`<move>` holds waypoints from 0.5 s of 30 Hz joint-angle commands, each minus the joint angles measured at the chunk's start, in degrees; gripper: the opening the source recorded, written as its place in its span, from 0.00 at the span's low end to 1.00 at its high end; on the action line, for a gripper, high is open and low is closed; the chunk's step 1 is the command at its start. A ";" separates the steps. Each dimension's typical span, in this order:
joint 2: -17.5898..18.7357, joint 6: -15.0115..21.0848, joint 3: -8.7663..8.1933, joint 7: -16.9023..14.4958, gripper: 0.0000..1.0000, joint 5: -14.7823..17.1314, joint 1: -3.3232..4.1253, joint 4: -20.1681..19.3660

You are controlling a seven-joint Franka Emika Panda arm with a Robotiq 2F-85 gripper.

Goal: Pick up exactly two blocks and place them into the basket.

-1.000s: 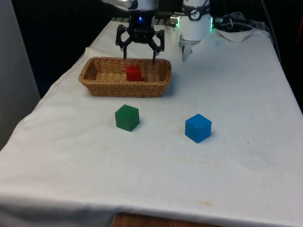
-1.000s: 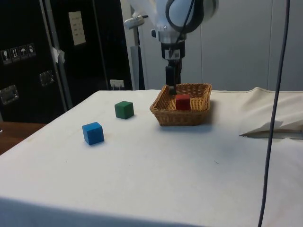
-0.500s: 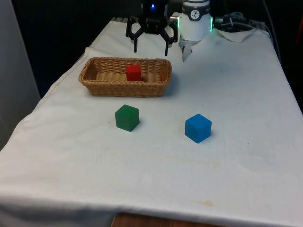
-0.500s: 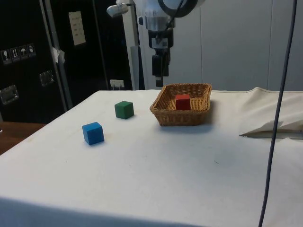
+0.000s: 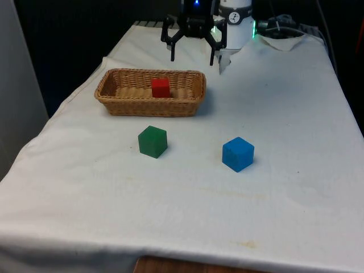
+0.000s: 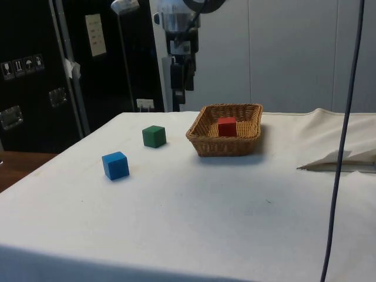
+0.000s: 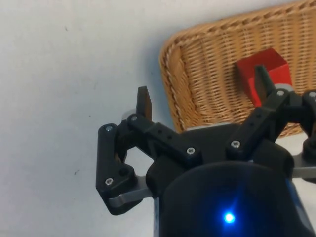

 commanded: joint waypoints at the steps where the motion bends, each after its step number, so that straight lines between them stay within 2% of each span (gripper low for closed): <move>1: 0.46 -0.80 0.23 0.46 1.00 0.34 0.17 0.69; 3: 0.40 -0.57 0.52 0.63 1.00 0.00 0.00 0.80; 6: 1.83 -2.01 1.55 1.89 1.00 0.29 0.29 2.92; 11: 4.41 -2.12 2.64 3.15 1.00 0.00 0.17 5.73; 13: 3.84 -1.72 2.58 2.86 1.00 0.06 0.11 5.04; 15: 5.96 -2.23 2.75 4.01 1.00 -0.17 0.29 7.33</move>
